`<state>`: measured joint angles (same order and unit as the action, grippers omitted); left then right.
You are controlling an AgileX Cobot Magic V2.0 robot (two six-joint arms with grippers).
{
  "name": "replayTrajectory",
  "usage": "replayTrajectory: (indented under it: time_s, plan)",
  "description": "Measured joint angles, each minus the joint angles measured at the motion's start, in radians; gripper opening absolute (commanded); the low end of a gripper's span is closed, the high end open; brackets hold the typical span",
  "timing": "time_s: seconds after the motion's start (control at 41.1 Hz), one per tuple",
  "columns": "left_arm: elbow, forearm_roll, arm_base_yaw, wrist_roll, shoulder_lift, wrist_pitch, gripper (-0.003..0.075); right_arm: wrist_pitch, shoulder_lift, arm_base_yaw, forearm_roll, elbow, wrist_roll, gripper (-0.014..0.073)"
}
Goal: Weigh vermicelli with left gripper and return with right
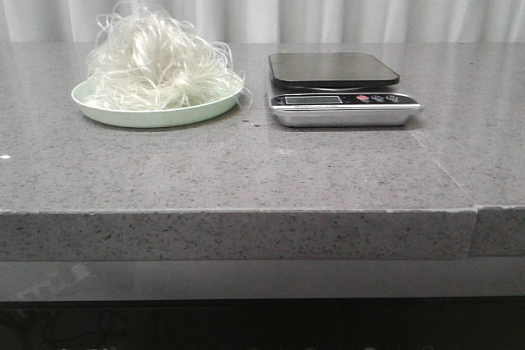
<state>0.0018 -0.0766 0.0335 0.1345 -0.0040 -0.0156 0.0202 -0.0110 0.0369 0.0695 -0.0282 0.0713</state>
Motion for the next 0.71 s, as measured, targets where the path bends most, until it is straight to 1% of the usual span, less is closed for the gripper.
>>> replayTrajectory:
  time_s: [0.243, 0.705]
  plan:
    - [0.000, 0.000, 0.000, 0.000, 0.000, 0.000, 0.0145, 0.006, 0.000, -0.018, 0.001, 0.000, -0.030, 0.0162]
    - [0.000, 0.000, 0.000, 0.000, 0.000, 0.000, 0.0145, 0.006, 0.000, -0.018, 0.001, 0.000, -0.033, 0.0162]
